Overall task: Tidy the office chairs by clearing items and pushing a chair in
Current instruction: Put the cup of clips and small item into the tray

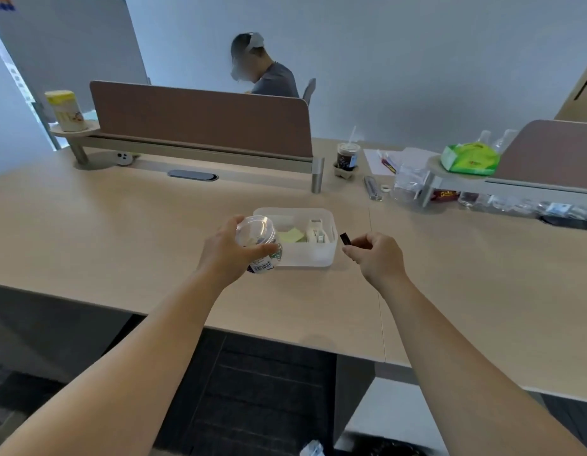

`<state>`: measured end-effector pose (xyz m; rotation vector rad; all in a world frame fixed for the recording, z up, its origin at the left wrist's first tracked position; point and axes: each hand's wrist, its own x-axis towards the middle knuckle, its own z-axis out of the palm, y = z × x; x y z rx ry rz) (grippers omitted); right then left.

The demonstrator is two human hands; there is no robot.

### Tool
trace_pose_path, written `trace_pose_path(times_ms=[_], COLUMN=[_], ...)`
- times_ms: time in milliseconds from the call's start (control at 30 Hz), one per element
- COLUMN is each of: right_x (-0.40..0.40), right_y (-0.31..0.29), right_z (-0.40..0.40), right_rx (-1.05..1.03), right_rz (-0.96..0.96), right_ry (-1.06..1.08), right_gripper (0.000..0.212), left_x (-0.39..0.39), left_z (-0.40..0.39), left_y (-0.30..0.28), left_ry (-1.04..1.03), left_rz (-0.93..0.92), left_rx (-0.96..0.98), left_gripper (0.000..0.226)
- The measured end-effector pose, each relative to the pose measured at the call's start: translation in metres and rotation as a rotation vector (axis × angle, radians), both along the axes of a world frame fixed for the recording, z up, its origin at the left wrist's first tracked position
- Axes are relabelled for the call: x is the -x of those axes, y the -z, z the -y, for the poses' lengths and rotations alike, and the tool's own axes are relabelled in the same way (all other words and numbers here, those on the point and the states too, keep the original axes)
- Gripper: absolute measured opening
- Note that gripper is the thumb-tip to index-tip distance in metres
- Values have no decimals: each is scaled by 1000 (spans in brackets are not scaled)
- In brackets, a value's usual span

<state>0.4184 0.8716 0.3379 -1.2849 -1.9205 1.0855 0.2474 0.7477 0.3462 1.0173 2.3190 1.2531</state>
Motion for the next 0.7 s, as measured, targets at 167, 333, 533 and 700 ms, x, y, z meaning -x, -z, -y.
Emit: trace_pose_path(times_ms=[167, 333, 533, 700], right_x=[31, 77, 124, 138], right_y=[11, 32, 62, 80], right_z=[-47, -104, -158, -180], right_rx=[12, 47, 112, 136], right_rz=[29, 51, 73, 82], right_ry=[-3, 33, 94, 137], right_gripper=[21, 21, 22, 21], left_x=[31, 76, 115, 124], left_z=[-53, -126, -201, -241], left_y=[14, 37, 73, 109], left_ry=[-7, 54, 227, 353], left_rz=[28, 29, -5, -51], left_rx=[33, 95, 293, 430], left_gripper=[76, 74, 78, 82])
